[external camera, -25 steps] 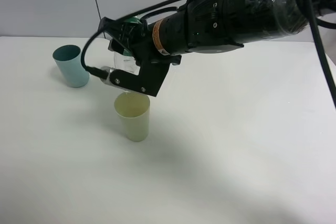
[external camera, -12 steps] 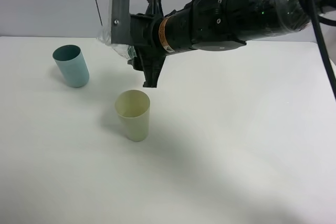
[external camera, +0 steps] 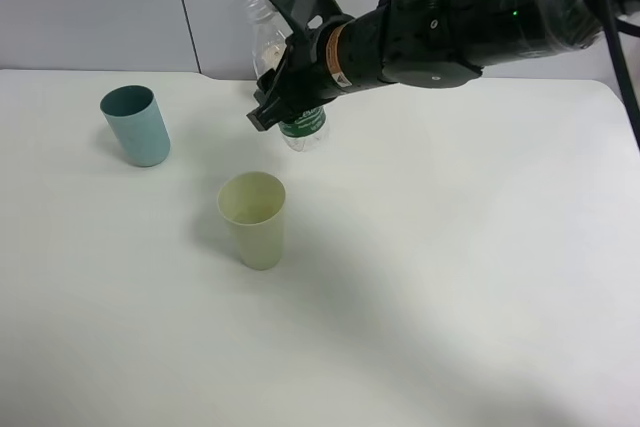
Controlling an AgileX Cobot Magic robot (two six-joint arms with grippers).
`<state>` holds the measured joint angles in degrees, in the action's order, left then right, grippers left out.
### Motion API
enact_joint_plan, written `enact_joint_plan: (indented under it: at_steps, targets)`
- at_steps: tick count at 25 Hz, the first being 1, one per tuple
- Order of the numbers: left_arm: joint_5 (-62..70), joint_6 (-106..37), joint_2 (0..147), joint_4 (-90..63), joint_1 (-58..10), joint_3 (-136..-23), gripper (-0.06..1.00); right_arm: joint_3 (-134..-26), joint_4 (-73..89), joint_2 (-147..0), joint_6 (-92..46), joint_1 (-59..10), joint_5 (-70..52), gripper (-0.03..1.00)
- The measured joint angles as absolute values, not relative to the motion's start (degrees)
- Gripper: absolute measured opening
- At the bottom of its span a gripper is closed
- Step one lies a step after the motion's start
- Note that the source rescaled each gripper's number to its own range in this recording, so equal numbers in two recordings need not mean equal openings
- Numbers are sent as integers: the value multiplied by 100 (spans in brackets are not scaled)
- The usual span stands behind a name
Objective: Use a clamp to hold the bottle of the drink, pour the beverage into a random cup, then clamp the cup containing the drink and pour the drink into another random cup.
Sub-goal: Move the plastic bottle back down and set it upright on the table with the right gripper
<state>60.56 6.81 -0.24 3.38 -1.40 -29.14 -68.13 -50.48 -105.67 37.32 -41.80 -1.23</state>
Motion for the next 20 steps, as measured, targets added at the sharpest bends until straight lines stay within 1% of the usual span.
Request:
enact_joint_plan:
  at_steps: [5, 8, 11, 15, 17, 20]
  targets:
    - [6056, 681, -24, 338, -140, -2914, 100, -6805, -4108, -10567, 3673, -3948, -140, 0]
    - [6056, 681, -24, 338, -140, -2914, 100, -6599, -3350, -10567, 3091, -3775, 113, 0]
    - [6056, 681, -24, 338, -140, -2914, 100, -6150, -2473, -10567, 2081, -3704, 614, 0]
    - [6056, 681, -24, 338, -140, -2914, 100, -5431, -1459, -10567, 770, -3704, 1642, 0]
    - [6056, 681, -24, 338, -140, -2914, 100, -5120, -1171, -10567, 473, -3698, 2158, 0]
    - [6056, 681, -24, 338, -140, -2914, 100, -4840, -999, -10567, 329, -3698, 2604, 0]
